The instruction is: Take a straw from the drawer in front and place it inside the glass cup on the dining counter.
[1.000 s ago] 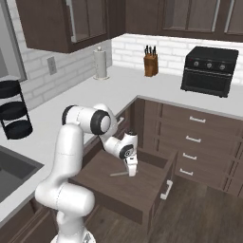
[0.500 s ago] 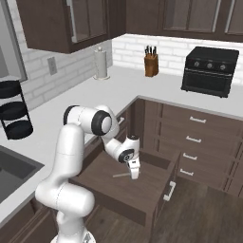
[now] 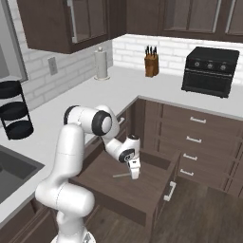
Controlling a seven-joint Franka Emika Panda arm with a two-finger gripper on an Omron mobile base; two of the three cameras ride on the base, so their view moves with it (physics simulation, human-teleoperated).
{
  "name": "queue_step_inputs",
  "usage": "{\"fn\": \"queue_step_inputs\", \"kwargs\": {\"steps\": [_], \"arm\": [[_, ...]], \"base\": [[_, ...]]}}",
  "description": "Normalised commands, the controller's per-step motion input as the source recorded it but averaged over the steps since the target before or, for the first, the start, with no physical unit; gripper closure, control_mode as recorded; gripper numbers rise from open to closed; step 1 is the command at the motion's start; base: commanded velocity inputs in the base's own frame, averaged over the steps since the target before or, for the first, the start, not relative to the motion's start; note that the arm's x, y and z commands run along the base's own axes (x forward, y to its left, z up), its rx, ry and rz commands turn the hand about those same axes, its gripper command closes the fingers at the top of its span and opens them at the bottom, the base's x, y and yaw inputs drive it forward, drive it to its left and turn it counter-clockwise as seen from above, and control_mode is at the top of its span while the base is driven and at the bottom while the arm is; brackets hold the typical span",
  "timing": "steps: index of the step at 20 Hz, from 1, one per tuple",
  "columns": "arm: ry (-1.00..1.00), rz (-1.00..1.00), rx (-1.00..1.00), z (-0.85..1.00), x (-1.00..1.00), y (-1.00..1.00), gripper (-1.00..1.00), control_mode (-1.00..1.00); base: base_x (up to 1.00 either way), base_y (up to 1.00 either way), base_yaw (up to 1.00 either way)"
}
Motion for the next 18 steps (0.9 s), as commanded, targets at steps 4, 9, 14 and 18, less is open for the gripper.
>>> {"fn": "queue_step_inputs", "kwargs": {"steps": [4, 9, 14, 18], "arm": [[-0.04, 0.00, 0.00, -0.53, -0.22, -0.19, 1.00, -1.00], [-0.12, 0.00, 0.00, -0.50, -0.22, -0.14, 1.00, -1.00], [-0.06, 0.00, 0.00, -0.28, -0.05, -0.03, 1.00, -1.00], [0.00, 0.00, 0.00, -0.02, 0.00, 0.00, 1.00, -1.00]], "base": [[0.00, 0.00, 0.00], [0.00, 0.00, 0.00], [0.00, 0.00, 0.00], [0.00, 0.00, 0.00]]}}
